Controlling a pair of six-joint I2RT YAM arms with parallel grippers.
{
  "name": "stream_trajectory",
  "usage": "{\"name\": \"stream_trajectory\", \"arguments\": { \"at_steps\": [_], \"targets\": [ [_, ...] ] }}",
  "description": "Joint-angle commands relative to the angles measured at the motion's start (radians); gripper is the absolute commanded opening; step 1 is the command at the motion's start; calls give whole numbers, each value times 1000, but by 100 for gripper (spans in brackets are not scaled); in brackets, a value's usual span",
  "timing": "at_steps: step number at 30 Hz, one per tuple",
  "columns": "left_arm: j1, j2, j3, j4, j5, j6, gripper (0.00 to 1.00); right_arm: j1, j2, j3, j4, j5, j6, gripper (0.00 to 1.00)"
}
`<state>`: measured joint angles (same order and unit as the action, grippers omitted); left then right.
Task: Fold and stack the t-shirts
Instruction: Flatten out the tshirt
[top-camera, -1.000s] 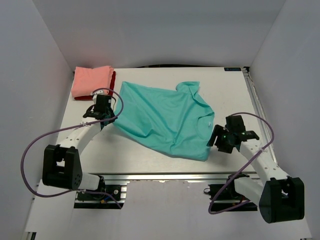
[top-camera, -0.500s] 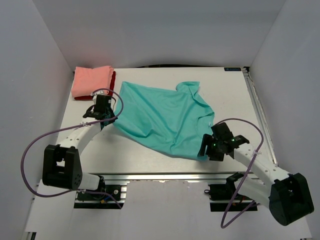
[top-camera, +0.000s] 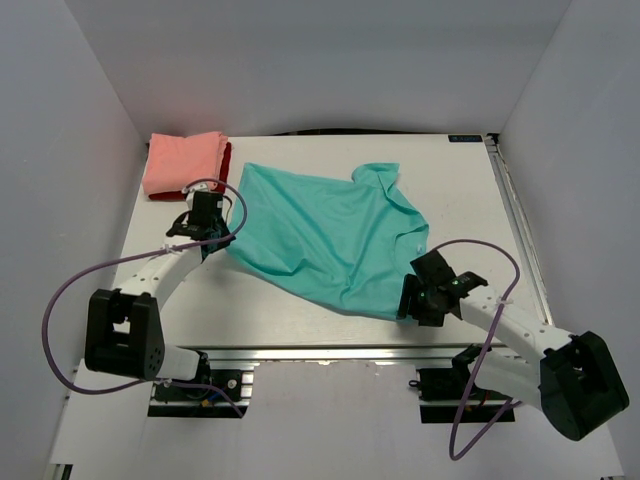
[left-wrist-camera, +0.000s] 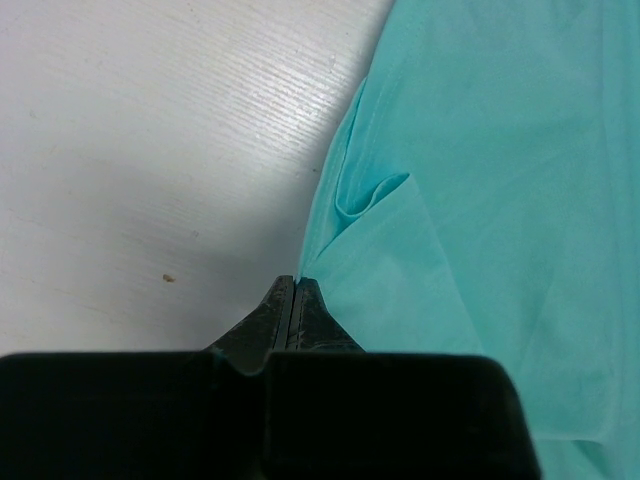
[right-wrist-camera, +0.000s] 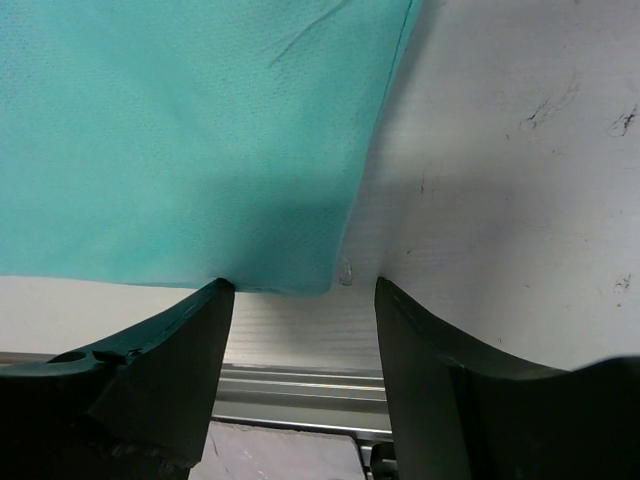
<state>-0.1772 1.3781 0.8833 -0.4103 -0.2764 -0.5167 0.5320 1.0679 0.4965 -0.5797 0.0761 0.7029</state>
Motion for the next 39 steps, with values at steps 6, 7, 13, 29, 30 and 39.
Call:
{"name": "stream_trajectory", "arguments": {
  "at_steps": [6, 7, 13, 29, 30, 39],
  "targets": [
    [-1, -19, -20, 4, 16, -9, 0, 5, 30, -18, 92, 56, 0, 61],
    [-2, -19, -18, 4, 14, -9, 0, 5, 32, -22, 116, 54, -3, 60],
    [-2, -22, -24, -1, 13, -9, 0, 5, 43, -32, 208, 16, -37, 29],
    [-2, -109, 515, -310, -46, 26, 0, -13, -37, 817, -284, 244, -264, 0],
    [-2, -116, 555, -326, -58, 27, 0, -18, -36, 868, -307, 264, -275, 0],
    [-1, -158, 882, -472, -136, 20, 0, -29, -20, 1302, -473, 435, -345, 0]
  ]
}}
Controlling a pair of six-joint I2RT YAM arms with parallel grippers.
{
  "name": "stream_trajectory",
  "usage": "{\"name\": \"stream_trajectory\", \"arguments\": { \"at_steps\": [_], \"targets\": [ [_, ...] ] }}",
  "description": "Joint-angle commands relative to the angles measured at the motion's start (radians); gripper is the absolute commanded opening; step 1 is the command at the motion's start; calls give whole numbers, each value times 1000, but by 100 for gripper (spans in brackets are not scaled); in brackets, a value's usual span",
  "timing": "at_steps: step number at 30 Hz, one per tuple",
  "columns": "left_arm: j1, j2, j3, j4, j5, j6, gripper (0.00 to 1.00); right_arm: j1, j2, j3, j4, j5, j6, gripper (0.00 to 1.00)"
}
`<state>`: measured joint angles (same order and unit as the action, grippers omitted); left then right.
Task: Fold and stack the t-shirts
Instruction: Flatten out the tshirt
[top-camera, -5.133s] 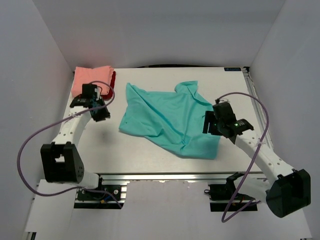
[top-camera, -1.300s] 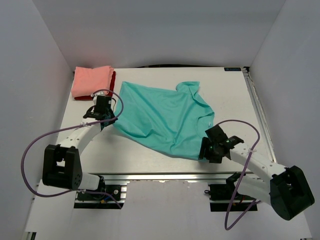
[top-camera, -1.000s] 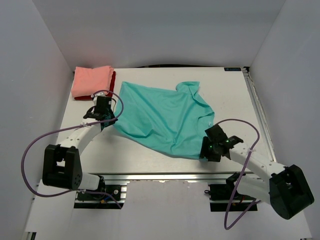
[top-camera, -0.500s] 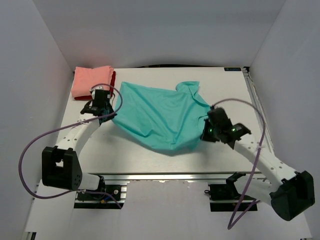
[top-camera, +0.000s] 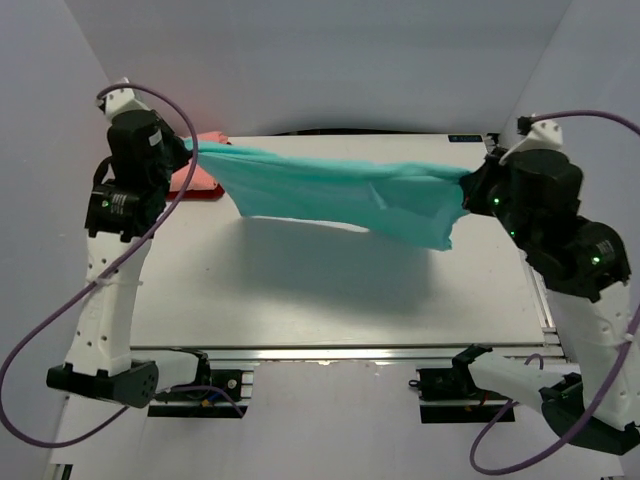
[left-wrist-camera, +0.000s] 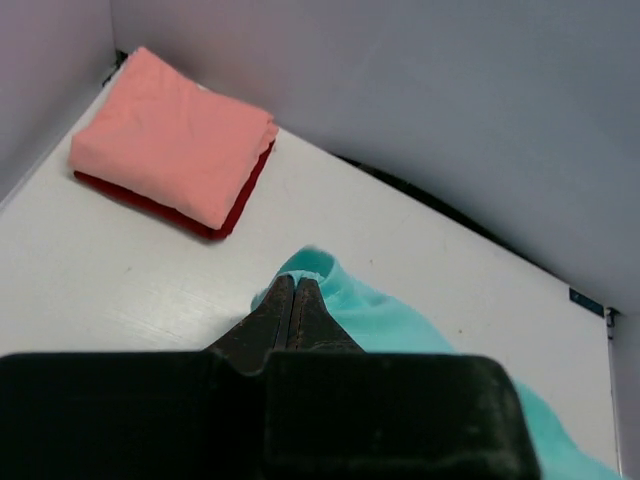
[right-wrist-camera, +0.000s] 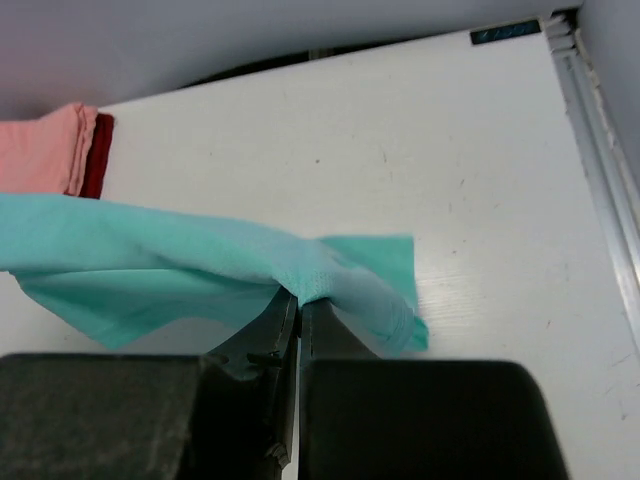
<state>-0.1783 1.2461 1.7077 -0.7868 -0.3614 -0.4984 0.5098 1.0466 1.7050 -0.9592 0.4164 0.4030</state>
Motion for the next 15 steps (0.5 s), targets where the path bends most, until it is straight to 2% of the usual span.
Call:
{"name": "stream_trajectory", "arguments": {
  "at_steps": [1, 5, 9, 12, 13, 14, 15],
  "targets": [
    [0, -30, 73, -106, -56, 1, 0, -7, 0, 114, -93, 99, -47, 0],
    [0, 2, 138, -120, -41, 11, 0, -7, 70, 217, -110, 101, -92, 0],
    [0, 136, 243, -115, 19, 18, 0, -43, 176, 205, -12, 47, -159, 0],
    [3, 289, 387, -120, 84, 18, 0, -180, 282, 219, 62, -147, -162, 0],
    [5, 329, 427, -127, 96, 17, 0, -223, 347, 246, 72, -280, -155, 0],
    [13, 407, 466, -129, 113, 15, 0, -287, 384, 264, 85, -341, -153, 0],
    [19, 442, 498, -118, 125, 15, 0, -306, 430, 295, 83, -403, -150, 0]
  ]
}}
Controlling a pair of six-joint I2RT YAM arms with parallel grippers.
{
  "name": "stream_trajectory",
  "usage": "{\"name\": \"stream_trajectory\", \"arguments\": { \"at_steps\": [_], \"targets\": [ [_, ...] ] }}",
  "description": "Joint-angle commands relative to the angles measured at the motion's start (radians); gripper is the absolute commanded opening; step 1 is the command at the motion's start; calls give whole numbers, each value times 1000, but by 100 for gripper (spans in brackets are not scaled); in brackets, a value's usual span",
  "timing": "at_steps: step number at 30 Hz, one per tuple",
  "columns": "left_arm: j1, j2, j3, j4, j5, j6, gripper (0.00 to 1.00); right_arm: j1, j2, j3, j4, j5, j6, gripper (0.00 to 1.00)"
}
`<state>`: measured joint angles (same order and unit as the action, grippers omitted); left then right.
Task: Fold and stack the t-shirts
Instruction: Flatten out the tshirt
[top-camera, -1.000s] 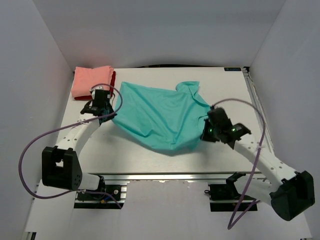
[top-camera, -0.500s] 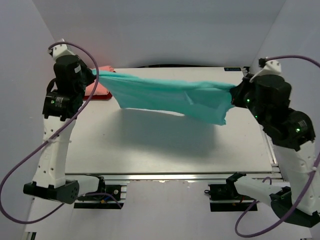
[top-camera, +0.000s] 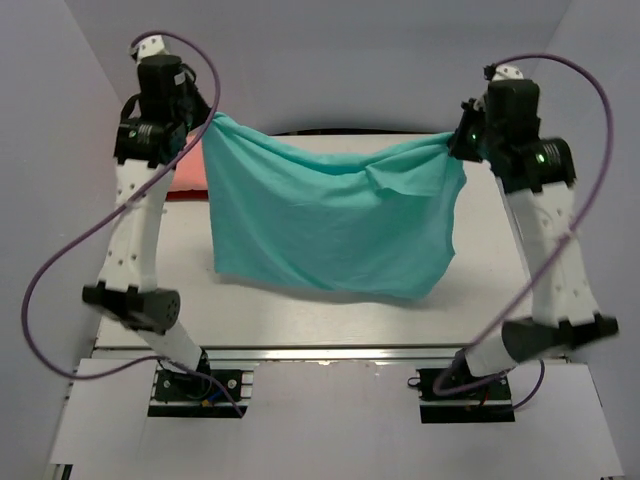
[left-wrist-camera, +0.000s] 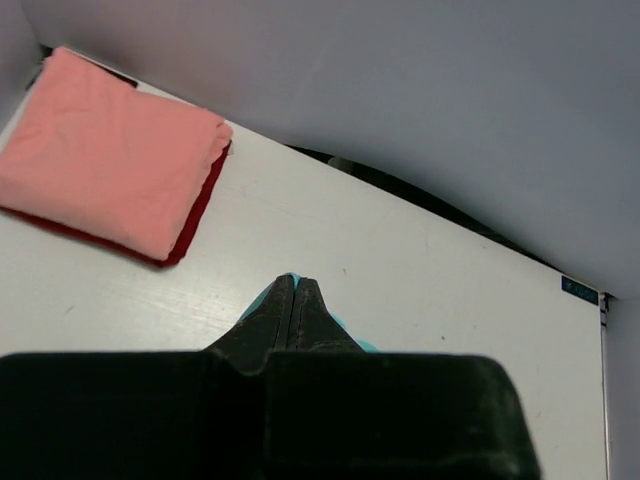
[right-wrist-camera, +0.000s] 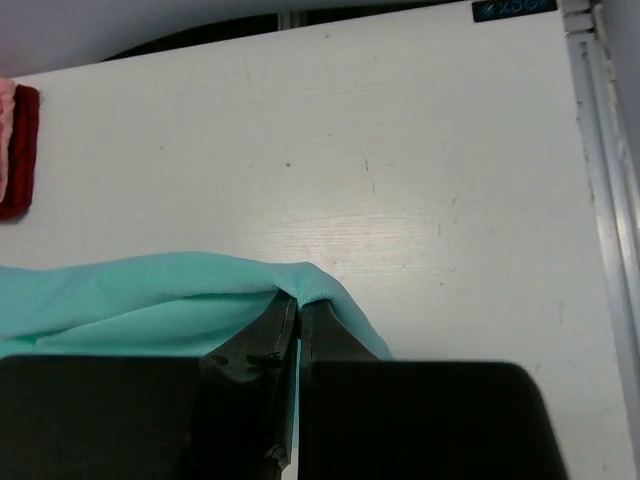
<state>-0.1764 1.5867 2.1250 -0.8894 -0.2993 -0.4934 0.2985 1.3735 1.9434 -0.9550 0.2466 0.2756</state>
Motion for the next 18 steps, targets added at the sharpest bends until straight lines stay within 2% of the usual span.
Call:
{"name": "stream_trajectory", "arguments": {
  "at_steps": [1, 3, 4, 5, 7, 10, 11, 13, 16, 18],
  "targets": [
    [28, 143, 155, -16, 83, 6, 0, -113, 187, 130, 79, -280, -24, 0],
    [70, 264, 246, -10, 188, -20, 0, -154, 318, 254, 32, -347, -16, 0],
    [86, 306, 344, -11, 227, -34, 0, -163, 361, 338, 6, -365, -7, 0],
    [112, 356, 384, -8, 294, -63, 0, -170, 396, 523, -20, -374, -4, 0],
    [129, 346, 389, 50, 356, -85, 0, -200, 415, 618, -16, -446, 31, 0],
    [150, 208, 290, 139, 364, -97, 0, -257, 261, 424, 110, -527, 53, 0],
    [161, 173, 270, 148, 359, -88, 0, -268, 236, 360, 113, -535, 47, 0],
    [167, 92, 234, 132, 344, -74, 0, -286, 204, 335, 75, -556, 30, 0],
    [167, 1, 80, 107, 361, -54, 0, -288, 132, 156, 102, -558, 13, 0],
    [167, -97, -147, 145, 359, -42, 0, -286, 72, -14, 127, -547, 11, 0]
  ]
}}
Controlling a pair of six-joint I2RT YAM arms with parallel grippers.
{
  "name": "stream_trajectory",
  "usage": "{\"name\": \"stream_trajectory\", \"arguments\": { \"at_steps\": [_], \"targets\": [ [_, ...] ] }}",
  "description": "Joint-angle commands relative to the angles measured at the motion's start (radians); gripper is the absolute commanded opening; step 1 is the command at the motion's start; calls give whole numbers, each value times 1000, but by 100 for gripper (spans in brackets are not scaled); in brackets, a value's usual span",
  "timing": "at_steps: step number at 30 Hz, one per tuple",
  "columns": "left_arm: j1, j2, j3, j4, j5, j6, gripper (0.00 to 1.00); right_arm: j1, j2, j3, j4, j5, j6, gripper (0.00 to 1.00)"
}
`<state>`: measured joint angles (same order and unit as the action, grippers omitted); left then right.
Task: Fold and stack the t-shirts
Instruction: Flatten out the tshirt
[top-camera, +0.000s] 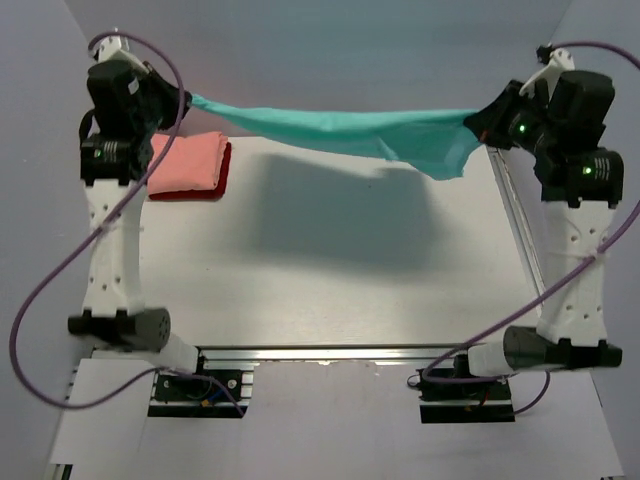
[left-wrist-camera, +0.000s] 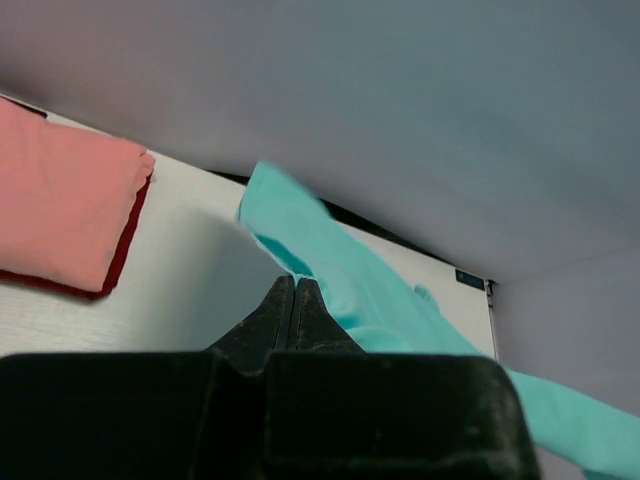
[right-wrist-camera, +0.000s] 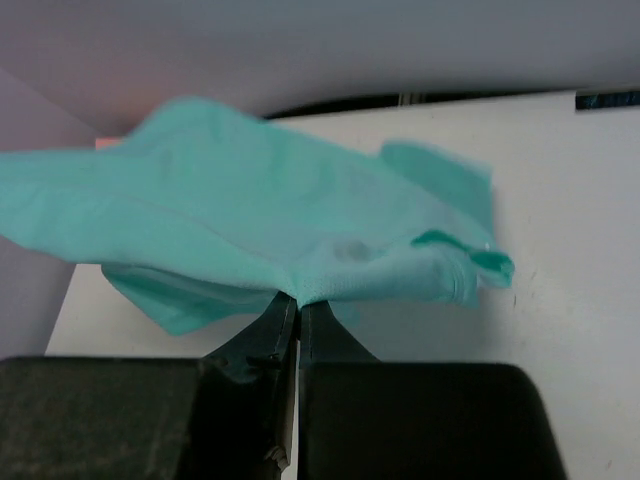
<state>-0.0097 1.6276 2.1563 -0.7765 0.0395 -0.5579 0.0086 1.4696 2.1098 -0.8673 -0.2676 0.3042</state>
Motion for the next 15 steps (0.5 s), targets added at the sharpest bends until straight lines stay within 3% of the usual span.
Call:
{"name": "stream_trajectory", "arguments": {
  "at_steps": [1, 2, 5, 6, 9, 11, 15],
  "targets": [
    [-1, -170, -259, 52, 10, 26, 0, 2, -41, -239, 43, -29, -20, 0],
    [-1, -199, -420, 72, 4, 30, 0, 4, -54, -302, 60, -35, -20, 0],
    [1, -288, -663, 187, 20, 7, 0, 2, -104, -595, 131, -51, -20, 0],
    [-1, -311, -823, 218, 52, 0, 0, 2, -107, -726, 137, -54, -13, 0],
    [-7, -311, -1098, 310, 74, -39, 0, 2, -103, -914, 189, -97, 13, 0],
    [-24, -275, -1194, 367, 76, -46, 0, 2, -94, -1060, 221, -95, 27, 0],
    [-65, -157, -1291, 367, 10, -22, 0, 11, -39, -1143, 243, -42, 50, 0]
  ]
}}
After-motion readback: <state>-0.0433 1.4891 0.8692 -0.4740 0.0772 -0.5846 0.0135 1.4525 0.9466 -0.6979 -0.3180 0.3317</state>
